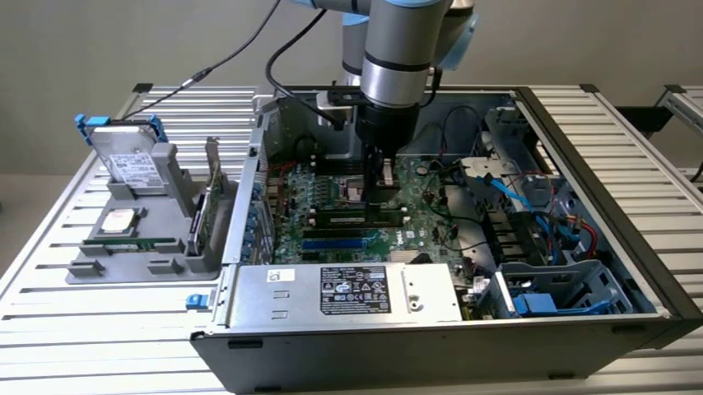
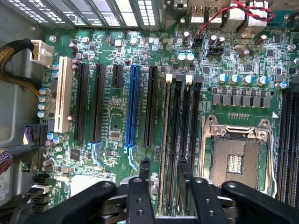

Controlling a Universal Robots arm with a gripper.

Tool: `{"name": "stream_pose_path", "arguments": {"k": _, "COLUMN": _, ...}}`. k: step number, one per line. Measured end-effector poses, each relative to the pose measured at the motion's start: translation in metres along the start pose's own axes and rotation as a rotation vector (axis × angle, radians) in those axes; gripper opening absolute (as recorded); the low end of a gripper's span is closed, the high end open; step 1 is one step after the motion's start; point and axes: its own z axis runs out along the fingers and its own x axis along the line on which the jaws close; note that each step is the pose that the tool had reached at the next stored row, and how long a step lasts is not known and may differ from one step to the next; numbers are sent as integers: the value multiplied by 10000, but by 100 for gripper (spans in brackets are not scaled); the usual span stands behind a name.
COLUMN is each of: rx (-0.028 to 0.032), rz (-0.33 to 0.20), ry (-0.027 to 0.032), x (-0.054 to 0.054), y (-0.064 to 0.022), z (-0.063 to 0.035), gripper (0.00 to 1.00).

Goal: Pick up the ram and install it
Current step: 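Insert the ram into the slot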

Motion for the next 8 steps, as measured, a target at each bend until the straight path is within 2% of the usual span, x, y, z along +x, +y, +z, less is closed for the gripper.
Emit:
{"name": "stream_pose_path", "arguments": {"k": 1, "rx": 0, "rz": 0, "ry": 1, "x": 0, "y": 0, "z": 0, "gripper": 31}}
{"name": "stream_pose_path", "arguments": {"k": 3, "rx": 0, "rz": 0, "ry": 0, "x": 0, "y": 0, "z": 0, "gripper": 19}}
{"name": "stream_pose_path", "arguments": {"k": 4, "rx": 0, "rz": 0, "ry": 1, "x": 0, "y": 0, "z": 0, "gripper": 19}}
{"name": "stream_pose_path", "arguments": {"k": 5, "rx": 0, "rz": 0, "ry": 1, "x": 0, "y": 0, "z": 0, "gripper": 13}}
{"name": "stream_pose_path", "arguments": {"k": 8, "rx": 0, "rz": 0, "ry": 1, "x": 0, "y": -2, "z": -1, "gripper": 10}}
